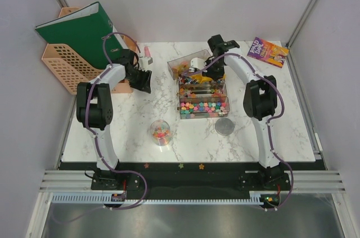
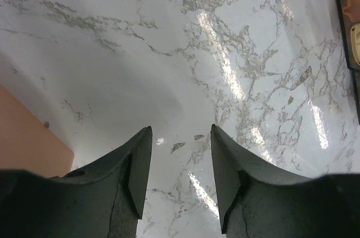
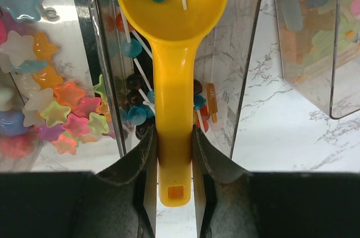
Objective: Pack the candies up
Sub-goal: Scoop the fake candies from the storage box.
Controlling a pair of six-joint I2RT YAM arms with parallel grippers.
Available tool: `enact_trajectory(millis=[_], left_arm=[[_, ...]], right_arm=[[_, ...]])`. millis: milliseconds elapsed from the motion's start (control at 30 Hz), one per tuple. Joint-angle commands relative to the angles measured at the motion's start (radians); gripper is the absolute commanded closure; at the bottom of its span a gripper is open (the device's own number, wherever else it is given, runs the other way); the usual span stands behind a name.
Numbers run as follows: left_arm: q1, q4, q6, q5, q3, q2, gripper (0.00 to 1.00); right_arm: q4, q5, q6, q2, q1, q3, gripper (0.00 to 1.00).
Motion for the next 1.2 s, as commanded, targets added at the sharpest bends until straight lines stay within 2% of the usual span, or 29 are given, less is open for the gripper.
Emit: enact_trajectory(millis=[0, 167, 300, 400, 533, 633, 833, 1167], left_arm=[[0.0, -0.014, 0.051, 0.005, 0.0, -0.027, 0.47], [0.0, -0.028, 0.082, 0.016, -0.023, -0.032, 0.47], [0.0, -0.042, 0.094, 0.028, -0.022, -0.029, 0.47], [0.0, -0.059, 0.101, 0.034, -0.006, -0.015, 0.47], [0.002, -0.096, 0.117, 0.023, 0.032, 0.0, 0.47], [0.002, -0.134, 0.142, 0.019, 0.064, 0.009, 0.47], [0.005, -0.191, 0.199, 0.042, 0.104, 0.017, 0.47], [0.005, -0.28, 0.214, 0.016, 0.236, 0.088, 0.47]], right_arm=[[-0.179, -0.259, -0.07, 0.078, -0.017, 0.095, 1.0], [-0.218, -0.366, -0.12, 0.071, -0.043, 0.084, 1.0], [-0.185, -0.446, -0.053, 0.043, -0.068, 0.069, 1.0], [-0.13, -0.477, -0.022, -0.006, -0.078, 0.014, 1.0], [0.044, -0.509, 0.052, -0.104, -0.086, -0.176, 1.0], [0.1, -0.553, 0.07, -0.125, -0.091, -0.245, 1.0], [0.201, -0.613, 0.116, -0.173, -0.109, -0.334, 1.0], [0.221, -0.662, 0.113, -0.25, -0.151, -0.385, 1.0]])
